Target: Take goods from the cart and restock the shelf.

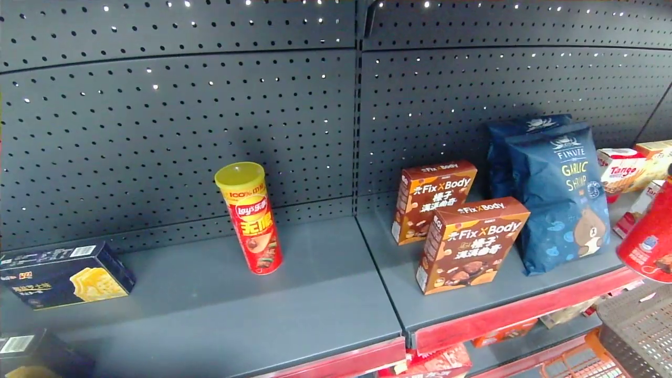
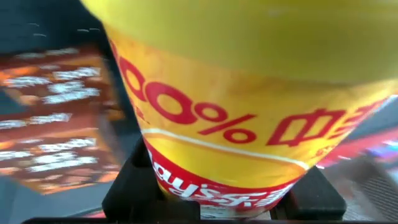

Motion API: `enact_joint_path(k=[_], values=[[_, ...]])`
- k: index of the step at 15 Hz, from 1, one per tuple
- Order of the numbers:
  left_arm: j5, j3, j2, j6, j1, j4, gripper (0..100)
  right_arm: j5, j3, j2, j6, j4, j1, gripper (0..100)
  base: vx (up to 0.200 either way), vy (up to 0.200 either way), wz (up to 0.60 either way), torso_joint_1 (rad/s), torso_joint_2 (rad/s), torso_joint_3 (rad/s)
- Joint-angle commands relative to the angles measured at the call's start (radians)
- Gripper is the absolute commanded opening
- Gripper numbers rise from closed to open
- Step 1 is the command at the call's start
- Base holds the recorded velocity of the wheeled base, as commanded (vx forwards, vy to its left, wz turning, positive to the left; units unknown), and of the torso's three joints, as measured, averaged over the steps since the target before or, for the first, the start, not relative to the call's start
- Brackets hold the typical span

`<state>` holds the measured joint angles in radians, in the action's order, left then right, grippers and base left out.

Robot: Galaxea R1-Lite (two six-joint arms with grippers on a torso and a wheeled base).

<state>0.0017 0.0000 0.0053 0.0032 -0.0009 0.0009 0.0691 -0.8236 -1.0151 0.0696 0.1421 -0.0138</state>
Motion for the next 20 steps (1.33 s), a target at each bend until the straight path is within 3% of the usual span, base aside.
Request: enact_joint_path(k=[1, 2, 4, 7, 9, 13, 18, 20], values=[[0.000, 0.000, 0.001, 0.000, 0.001, -0.001, 0, -0.009, -0.008, 0.096, 0.050, -0.053, -0.052, 0, 0.000, 0.000, 0.00, 0.000, 0.00, 0.000], [0.000, 0.000, 0.001, 0.000, 0.001, -0.001, 0, -0.012, -0.011, 0.119, 0.053, -0.076, -0.043, 0, 0.000, 0.000, 0.00, 0.000, 0.00, 0.000], [0.000, 0.000, 0.001, 0.000, 0.001, -0.001, 0, -0.071, -0.002, 0.208, 0.056, -0.167, 0.064, 0, 0.000, 0.000, 0.00, 0.000, 0.00, 0.000], [0.000, 0.000, 0.001, 0.000, 0.001, -0.001, 0, -0.063, 0.037, 0.219, 0.058, -0.188, 0.184, 0, 0.000, 0.000, 0.00, 0.000, 0.00, 0.000], [0.000, 0.000, 0.001, 0.000, 0.001, -0.001, 0, -0.065, 0.037, 0.199, 0.079, -0.180, 0.213, 0, 0.000, 0.000, 0.00, 0.000, 0.00, 0.000], [0.000, 0.000, 0.001, 0.000, 0.001, -0.001, 0, -0.066, 0.038, 0.193, 0.085, -0.180, 0.255, 0, 0.000, 0.000, 0.60, 0.005, 0.00, 0.001], [0.000, 0.000, 0.001, 0.000, 0.001, -0.001, 0, -0.081, 0.031, 0.253, 0.085, -0.182, 0.258, 0, 0.000, 0.000, 0.00, 0.000, 0.00, 0.000], [0.001, 0.000, 0.001, 0.000, 0.001, -0.001, 0, -0.195, 0.026, 0.322, 0.093, -0.185, 0.308, 0, 0.000, 0.000, 0.00, 0.000, 0.00, 0.000]])
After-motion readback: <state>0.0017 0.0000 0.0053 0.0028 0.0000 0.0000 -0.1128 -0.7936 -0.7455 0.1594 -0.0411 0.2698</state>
